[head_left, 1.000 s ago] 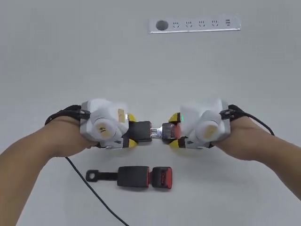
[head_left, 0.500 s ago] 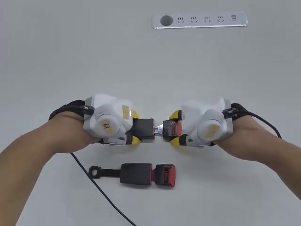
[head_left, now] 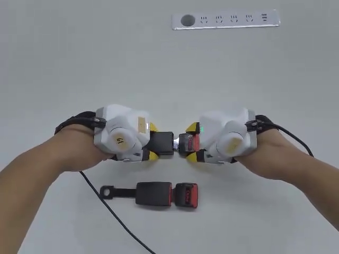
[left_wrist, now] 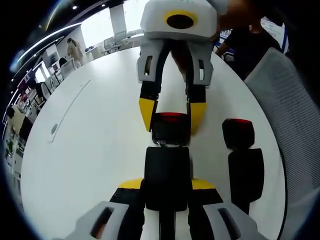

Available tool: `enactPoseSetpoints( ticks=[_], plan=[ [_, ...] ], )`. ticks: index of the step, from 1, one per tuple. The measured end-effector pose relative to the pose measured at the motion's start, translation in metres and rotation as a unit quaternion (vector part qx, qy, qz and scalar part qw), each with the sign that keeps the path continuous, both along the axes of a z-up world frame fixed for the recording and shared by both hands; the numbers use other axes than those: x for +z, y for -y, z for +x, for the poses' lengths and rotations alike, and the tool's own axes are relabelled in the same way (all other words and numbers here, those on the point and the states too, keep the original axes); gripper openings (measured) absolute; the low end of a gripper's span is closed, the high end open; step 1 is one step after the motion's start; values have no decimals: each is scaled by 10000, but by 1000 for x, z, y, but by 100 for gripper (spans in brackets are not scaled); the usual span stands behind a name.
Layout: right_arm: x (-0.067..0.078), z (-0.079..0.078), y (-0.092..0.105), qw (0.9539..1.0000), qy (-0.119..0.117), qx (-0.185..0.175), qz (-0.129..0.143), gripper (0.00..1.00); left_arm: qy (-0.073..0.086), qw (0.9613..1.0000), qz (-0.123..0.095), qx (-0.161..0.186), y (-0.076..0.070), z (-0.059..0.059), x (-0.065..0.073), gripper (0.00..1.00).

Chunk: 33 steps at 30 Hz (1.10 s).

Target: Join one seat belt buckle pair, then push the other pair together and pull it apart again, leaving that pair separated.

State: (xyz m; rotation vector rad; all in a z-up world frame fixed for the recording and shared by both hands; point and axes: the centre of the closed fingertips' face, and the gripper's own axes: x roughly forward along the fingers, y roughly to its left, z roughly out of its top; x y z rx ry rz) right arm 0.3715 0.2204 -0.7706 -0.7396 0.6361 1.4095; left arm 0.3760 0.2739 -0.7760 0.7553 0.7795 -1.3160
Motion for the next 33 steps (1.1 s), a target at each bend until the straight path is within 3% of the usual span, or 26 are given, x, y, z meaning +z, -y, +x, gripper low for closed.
enactPoseSetpoints(
  ticks=[33],
  plan=[
    [-3,2,-2,9999,68,71,-119,28,24,10000,22,21,0,1,0,33]
  ],
)
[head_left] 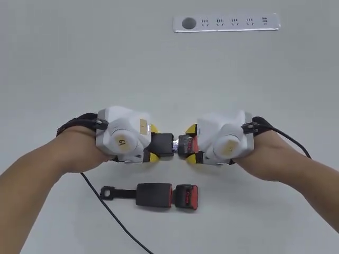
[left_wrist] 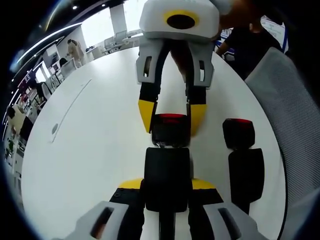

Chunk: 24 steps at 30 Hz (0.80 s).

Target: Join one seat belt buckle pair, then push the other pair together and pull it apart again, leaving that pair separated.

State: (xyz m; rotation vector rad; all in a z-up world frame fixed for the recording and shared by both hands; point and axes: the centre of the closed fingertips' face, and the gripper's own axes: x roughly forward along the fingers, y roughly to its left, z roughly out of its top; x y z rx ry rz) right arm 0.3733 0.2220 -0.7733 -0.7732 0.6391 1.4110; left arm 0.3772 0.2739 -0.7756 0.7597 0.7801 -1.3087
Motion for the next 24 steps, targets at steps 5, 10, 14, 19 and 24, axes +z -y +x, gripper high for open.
enactPoseSetpoints(
  ticks=[5,10,14,19,24],
  plan=[
    [-1,0,0,10000,-9,-15,7,28,3,10000,-12,15,-1,0,0,34],
    [0,-2,3,10000,31,-8,-41,28,2,10000,-44,52,0,0,-1,34],
    [1,-1,6,10000,33,-4,-64,28,13,10000,-50,54,-1,0,-1,34],
    [1,-1,12,9999,24,29,-112,29,21,10000,-59,31,-1,0,-2,34],
    [0,-2,12,9999,-12,56,-109,29,52,10000,-54,-28,-2,1,-3,34]
  ],
)
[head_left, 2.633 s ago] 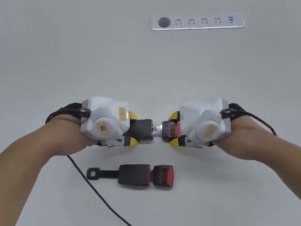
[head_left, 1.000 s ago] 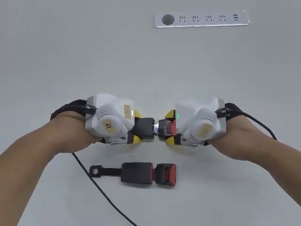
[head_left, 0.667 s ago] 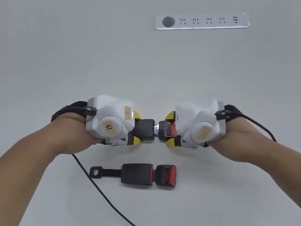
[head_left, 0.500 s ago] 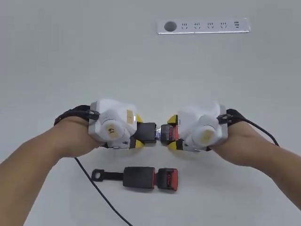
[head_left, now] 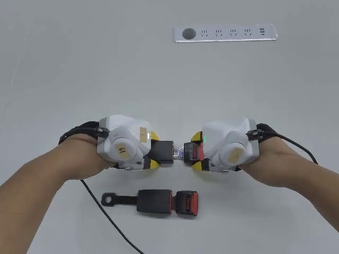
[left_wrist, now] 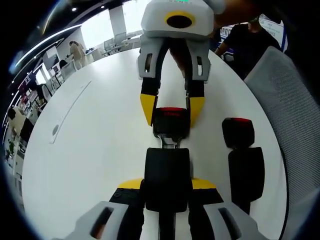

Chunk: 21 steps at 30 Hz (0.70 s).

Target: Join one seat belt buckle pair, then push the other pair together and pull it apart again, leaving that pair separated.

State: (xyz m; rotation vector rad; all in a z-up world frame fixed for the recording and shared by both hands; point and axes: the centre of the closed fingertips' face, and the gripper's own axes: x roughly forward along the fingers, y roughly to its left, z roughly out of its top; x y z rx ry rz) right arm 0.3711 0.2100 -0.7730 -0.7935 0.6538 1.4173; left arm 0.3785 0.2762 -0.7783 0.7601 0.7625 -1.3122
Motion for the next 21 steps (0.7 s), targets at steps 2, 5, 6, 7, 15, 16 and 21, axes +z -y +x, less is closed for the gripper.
enactPoseSetpoints(
  ticks=[2,5,6,7,15,16,21],
  plan=[
    [0,0,1,10000,-15,4,8,29,11,10000,-11,-17,0,0,0,34],
    [-1,0,3,10000,-22,25,8,30,34,10000,-25,-28,1,-1,1,34],
    [-1,1,4,10000,-21,36,2,30,35,10000,-29,-25,1,-1,1,34],
    [-1,1,6,10000,-25,36,-7,30,37,10000,-35,-22,1,-1,1,34],
    [-2,-3,18,10000,-27,59,-56,30,33,10000,10,21,2,-2,1,34],
    [-3,-4,20,10000,-35,62,-61,30,38,10000,16,16,2,-2,2,34],
    [-2,-6,32,9999,-129,-34,-2,30,62,10000,11,30,3,-3,3,35]
  ],
)
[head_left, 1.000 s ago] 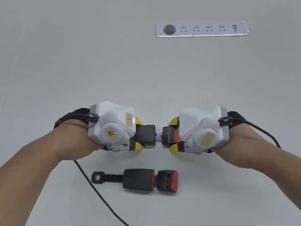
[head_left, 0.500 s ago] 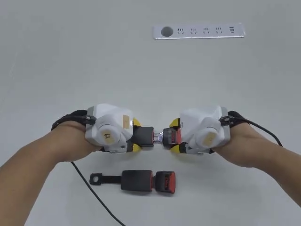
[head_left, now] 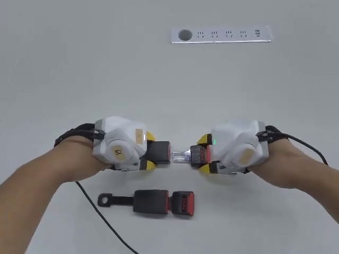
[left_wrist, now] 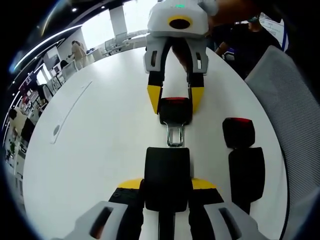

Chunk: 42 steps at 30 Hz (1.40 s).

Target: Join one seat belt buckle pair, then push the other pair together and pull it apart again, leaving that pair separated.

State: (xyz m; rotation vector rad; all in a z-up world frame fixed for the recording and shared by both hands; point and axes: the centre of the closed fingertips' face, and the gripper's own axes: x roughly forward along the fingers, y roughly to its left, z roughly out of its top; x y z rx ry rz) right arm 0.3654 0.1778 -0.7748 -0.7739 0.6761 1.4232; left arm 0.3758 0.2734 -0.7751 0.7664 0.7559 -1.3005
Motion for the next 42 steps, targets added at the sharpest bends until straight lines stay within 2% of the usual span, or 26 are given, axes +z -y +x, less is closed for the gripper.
enactPoseSetpoints(
  ticks=[8,24,31,42],
  plan=[
    [-1,-1,23,9999,81,-76,-130,31,-7,10000,19,-29,0,0,0,35],
    [7,-7,74,9991,92,-202,-374,32,-2,10000,-9,25,0,1,0,35],
    [9,-9,87,9987,82,-224,-444,32,-29,10000,-23,14,-1,0,0,35],
    [2,-5,115,9979,51,-322,-556,32,-22,9999,-103,105,-1,0,1,37]
  ],
)
